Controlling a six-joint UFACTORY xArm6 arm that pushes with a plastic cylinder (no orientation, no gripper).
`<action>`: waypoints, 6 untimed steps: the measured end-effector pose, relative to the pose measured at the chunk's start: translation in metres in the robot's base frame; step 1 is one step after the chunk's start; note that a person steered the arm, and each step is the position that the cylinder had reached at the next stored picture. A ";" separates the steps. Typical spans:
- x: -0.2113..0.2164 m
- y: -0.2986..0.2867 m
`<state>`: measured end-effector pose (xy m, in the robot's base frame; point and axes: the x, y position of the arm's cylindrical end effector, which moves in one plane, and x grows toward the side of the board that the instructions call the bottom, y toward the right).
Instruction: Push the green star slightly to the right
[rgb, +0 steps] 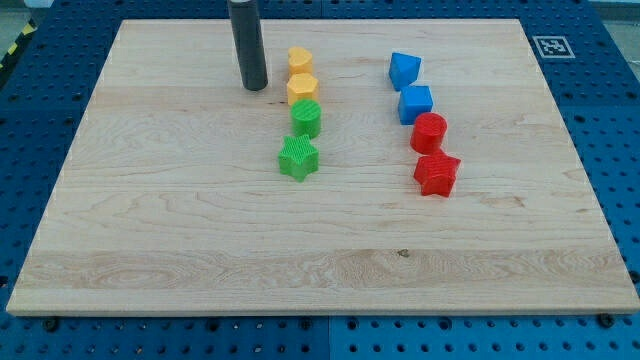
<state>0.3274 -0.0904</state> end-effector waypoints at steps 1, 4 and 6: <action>0.004 0.000; 0.111 -0.002; 0.115 0.007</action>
